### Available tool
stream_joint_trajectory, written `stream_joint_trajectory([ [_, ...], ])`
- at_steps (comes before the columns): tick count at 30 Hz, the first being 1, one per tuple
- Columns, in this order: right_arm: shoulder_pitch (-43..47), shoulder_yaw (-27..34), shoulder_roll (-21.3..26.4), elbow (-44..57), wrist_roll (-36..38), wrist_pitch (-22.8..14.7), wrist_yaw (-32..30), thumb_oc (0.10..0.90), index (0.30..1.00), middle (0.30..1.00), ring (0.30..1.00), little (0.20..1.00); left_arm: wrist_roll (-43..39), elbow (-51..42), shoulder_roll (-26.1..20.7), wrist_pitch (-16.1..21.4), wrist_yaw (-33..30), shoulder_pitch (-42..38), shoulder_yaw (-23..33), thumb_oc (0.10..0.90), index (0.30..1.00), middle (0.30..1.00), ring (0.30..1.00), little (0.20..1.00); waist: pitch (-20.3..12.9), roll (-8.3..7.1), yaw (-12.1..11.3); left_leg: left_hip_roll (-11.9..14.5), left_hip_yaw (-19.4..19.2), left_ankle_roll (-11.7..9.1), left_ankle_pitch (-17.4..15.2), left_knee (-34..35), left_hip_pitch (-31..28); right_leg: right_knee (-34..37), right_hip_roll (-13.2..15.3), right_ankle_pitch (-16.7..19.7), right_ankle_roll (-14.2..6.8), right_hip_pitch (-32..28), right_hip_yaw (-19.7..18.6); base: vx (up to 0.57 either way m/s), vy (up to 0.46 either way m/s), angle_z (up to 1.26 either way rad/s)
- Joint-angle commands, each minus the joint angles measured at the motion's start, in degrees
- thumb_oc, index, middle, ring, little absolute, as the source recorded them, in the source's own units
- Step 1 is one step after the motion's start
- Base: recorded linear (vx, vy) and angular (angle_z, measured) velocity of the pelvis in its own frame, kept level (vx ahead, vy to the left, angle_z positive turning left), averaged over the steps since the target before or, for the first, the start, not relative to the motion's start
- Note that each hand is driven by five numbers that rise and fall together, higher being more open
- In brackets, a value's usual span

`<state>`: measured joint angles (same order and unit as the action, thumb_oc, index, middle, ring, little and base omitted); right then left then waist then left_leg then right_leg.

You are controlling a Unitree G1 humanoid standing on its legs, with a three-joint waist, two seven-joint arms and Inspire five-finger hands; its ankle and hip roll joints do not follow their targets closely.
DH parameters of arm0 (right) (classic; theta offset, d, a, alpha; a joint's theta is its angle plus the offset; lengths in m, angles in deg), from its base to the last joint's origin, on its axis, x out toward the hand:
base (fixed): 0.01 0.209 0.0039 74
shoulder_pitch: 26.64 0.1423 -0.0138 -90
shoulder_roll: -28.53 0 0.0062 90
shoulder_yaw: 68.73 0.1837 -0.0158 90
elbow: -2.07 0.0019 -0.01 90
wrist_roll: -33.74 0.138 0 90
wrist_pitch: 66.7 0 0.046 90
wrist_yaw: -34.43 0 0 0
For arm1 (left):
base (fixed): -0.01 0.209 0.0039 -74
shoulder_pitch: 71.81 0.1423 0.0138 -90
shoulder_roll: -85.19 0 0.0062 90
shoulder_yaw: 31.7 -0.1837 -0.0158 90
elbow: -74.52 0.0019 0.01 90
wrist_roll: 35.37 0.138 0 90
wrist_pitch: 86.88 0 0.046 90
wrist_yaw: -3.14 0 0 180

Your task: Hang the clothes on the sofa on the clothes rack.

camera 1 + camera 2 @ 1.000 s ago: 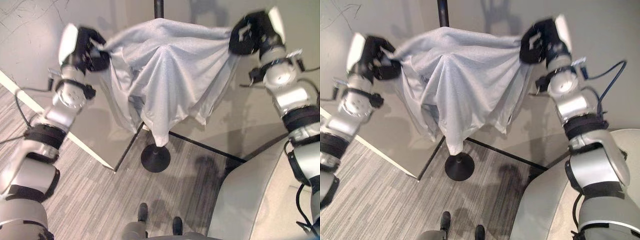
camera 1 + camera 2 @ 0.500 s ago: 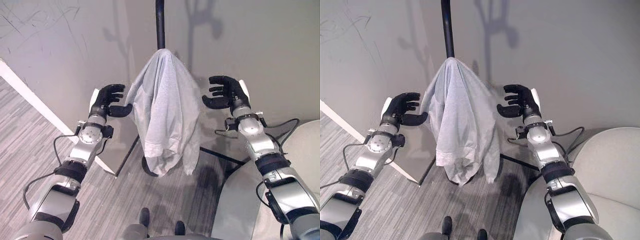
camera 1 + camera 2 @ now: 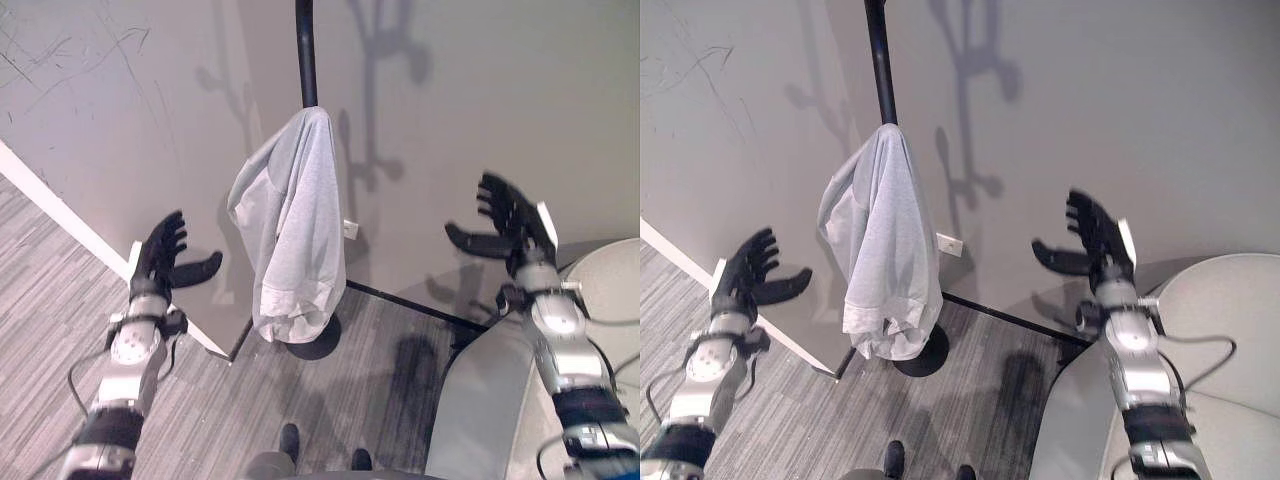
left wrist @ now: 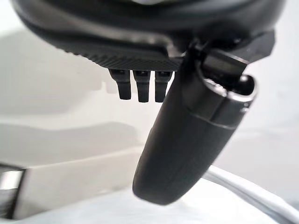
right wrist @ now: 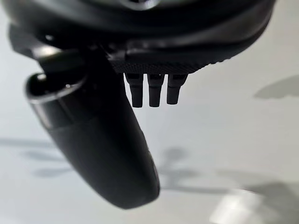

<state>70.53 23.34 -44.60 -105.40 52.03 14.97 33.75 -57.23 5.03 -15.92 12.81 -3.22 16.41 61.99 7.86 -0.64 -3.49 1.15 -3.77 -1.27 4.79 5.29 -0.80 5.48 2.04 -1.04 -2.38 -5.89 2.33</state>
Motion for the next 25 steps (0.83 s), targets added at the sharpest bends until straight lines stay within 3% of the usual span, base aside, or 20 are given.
stream_joint_trajectory([
  [1, -4.35, 2.7, -3.48, 0.69, -1.87, -3.58, 2.54, 0.8, 0.9, 0.9, 0.9, 0.9, -0.22, 0.85, 0.82, 4.26, 3.6, 1.9, 3.24, 0.8, 0.9, 0.9, 0.9, 0.9, -5.48, -2.43, -0.39, -2.2, -0.01, -0.1, -5.66, -0.29, -2.67, -0.48, 5.06, 3.33, -6.17, -2.6, 7.24, 0.0, 0.0, 0.0],
  [5, -11.33, 1.66, -10.32, -3.64, -2.84, -2.86, 4.32, 0.8, 0.9, 0.9, 0.9, 0.9, -0.15, 6.73, 6.31, 3.0, 5.6, 7.12, 3.1, 0.8, 0.9, 0.9, 0.9, 0.9, -4.83, -2.28, -0.12, -2.16, 0.1, 0.19, -5.43, -0.29, -2.35, -0.48, 5.02, 3.47, -6.05, -2.27, 7.45, 0.0, 0.0, 0.0],
  [9, -13.47, -2.64, -15.25, -17.27, -2.96, -2.51, 3.98, 0.8, 0.9, 0.9, 0.9, 0.9, 0.48, 20.37, 10.9, 1.58, 6.81, 8.09, -0.76, 0.8, 0.9, 0.9, 0.9, 0.9, -4.21, -2.2, 0.32, -2.12, 0.18, 0.35, -5.09, -0.29, -1.95, -0.48, 4.94, 3.69, -5.87, -1.76, 7.55, 0.0, 0.0, 0.0],
  [16, -9.72, -6.02, -18.89, -39.38, -1.26, -0.39, 1.41, 0.8, 0.9, 0.9, 0.9, 0.9, 4.78, 40.72, 14.26, 0.34, 6.18, 4.7, -5.73, 0.8, 0.9, 0.9, 0.9, 0.9, -4.38, -1.76, 0.83, -2.07, 0.16, 0.22, -5.05, -0.29, -2.05, -0.48, 4.7, 3.39, -5.61, -1.69, 7.6, 0.0, 0.0, 0.0],
  [25, -10.13, -5.8, -21.06, -49.54, 0.61, 0.92, 0.69, 0.8, 0.9, 0.9, 0.9, 0.9, 7.51, 46.61, 15.38, -0.26, 6.45, 3.29, -7.9, 0.8, 0.9, 0.9, 0.9, 0.9, -5.01, -1.56, 1.84, -1.91, -0.1, 0.09, -5.44, -0.29, -3.19, -0.48, 4.42, 3.15, -5.32, -2.46, 7.51, 0.0, 0.0, 0.0],
])
